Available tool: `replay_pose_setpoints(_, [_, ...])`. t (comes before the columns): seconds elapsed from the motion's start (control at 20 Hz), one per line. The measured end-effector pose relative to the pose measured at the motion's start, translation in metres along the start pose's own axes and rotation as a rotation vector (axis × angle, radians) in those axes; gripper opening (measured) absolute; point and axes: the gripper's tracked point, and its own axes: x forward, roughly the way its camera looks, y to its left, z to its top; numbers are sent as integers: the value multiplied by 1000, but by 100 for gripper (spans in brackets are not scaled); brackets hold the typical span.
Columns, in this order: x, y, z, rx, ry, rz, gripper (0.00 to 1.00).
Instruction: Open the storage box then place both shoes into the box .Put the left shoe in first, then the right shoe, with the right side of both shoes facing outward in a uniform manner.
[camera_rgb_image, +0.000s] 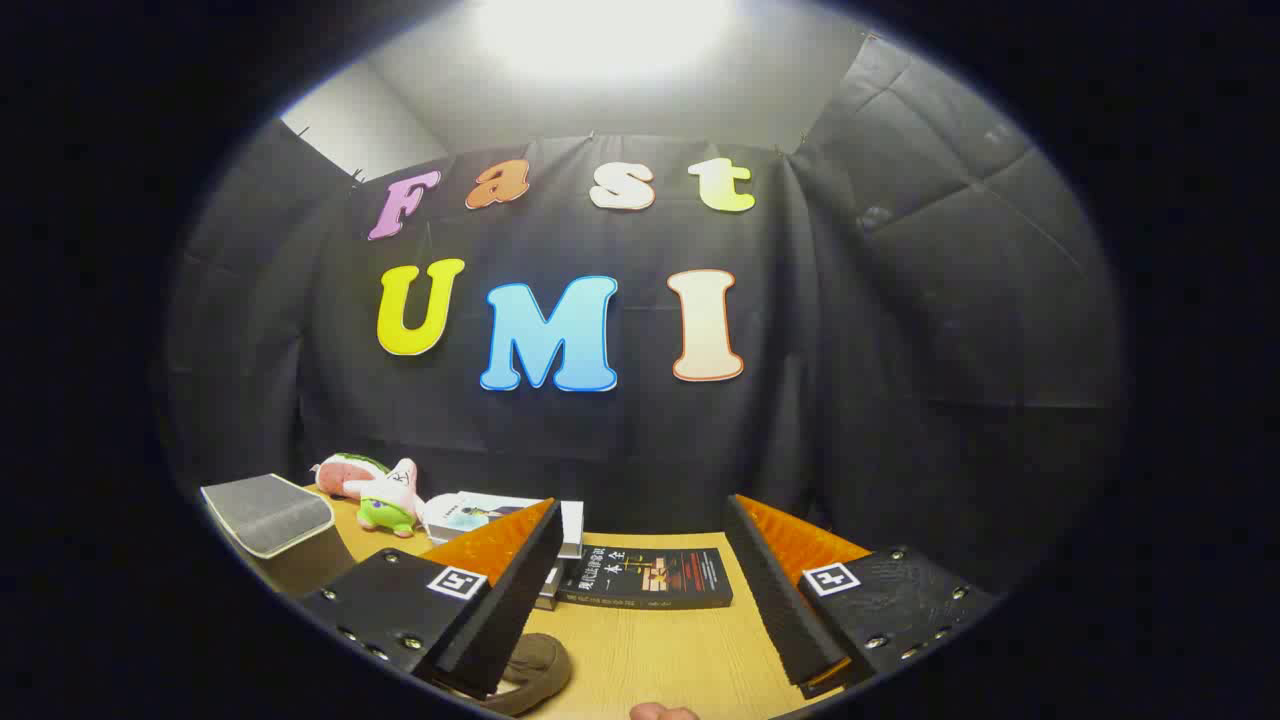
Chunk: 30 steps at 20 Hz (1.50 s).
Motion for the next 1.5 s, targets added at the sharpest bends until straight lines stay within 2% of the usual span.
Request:
replay_pose_setpoints(0.5, [-6, 84, 39, -66, -11, -76, 99])
replay_pose_setpoints(0.8, [-3, 144, 40, -81, 5, -40, 99])
replay_pose_setpoints(1.0, [-1, 169, 40, -23, 6, 1, 99])
replay_pose_setpoints(1.3, [7, 229, -1, 94, 144, 230, 99])
replay_pose_setpoints(1.5, [0, 279, -36, 201, 296, 443, 99])
